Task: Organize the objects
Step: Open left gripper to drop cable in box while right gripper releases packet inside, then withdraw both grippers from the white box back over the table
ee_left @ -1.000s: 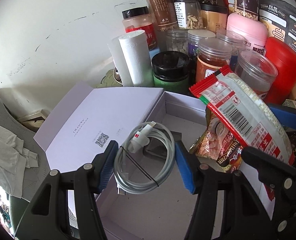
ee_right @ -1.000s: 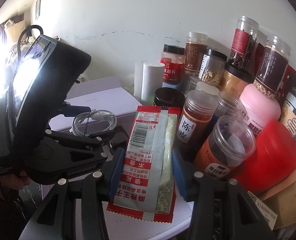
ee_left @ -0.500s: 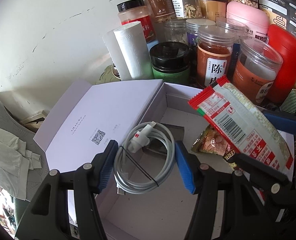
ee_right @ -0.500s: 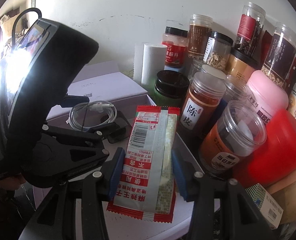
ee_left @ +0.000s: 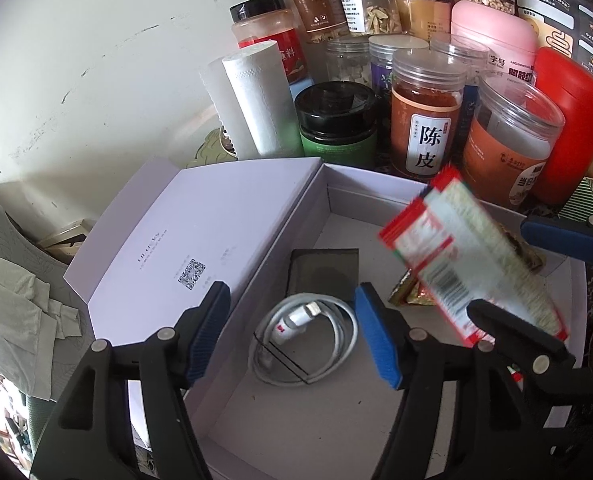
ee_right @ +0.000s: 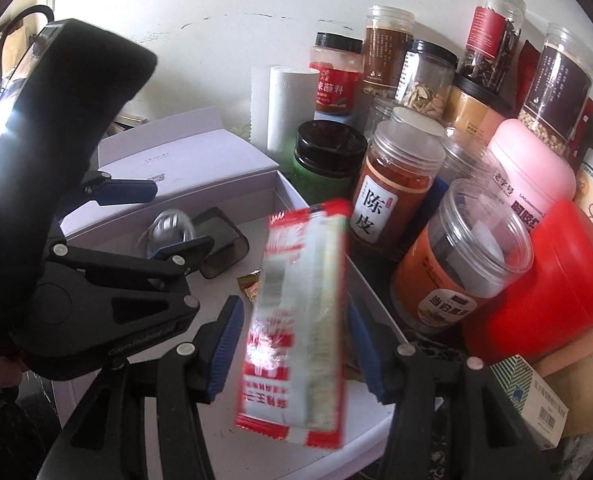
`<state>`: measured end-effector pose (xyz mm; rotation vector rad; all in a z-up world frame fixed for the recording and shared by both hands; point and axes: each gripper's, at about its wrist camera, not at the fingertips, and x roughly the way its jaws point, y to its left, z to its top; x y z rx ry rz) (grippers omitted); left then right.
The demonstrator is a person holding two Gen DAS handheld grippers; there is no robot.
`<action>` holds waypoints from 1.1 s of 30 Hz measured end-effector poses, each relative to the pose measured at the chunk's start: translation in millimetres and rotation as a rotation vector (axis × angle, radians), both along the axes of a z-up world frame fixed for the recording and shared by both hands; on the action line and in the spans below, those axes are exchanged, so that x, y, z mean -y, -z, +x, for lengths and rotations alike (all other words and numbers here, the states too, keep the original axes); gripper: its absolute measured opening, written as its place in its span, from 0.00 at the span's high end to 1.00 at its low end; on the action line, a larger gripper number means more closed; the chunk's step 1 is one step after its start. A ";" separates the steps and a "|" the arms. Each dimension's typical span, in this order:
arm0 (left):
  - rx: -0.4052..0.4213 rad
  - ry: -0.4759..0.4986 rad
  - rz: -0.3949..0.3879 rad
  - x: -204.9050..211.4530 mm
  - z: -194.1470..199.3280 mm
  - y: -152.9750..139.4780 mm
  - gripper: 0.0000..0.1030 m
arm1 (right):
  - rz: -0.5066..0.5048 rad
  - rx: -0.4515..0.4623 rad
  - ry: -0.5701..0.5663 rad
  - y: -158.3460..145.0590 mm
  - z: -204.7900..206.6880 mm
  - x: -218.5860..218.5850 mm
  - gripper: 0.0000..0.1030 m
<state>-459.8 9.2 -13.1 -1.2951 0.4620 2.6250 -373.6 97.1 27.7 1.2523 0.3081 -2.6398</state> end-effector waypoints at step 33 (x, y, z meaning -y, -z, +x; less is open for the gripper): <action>-0.120 -0.079 0.030 10.9 63.4 -82.4 0.38 | 0.048 -0.130 0.029 -70.8 53.6 -1.9 0.48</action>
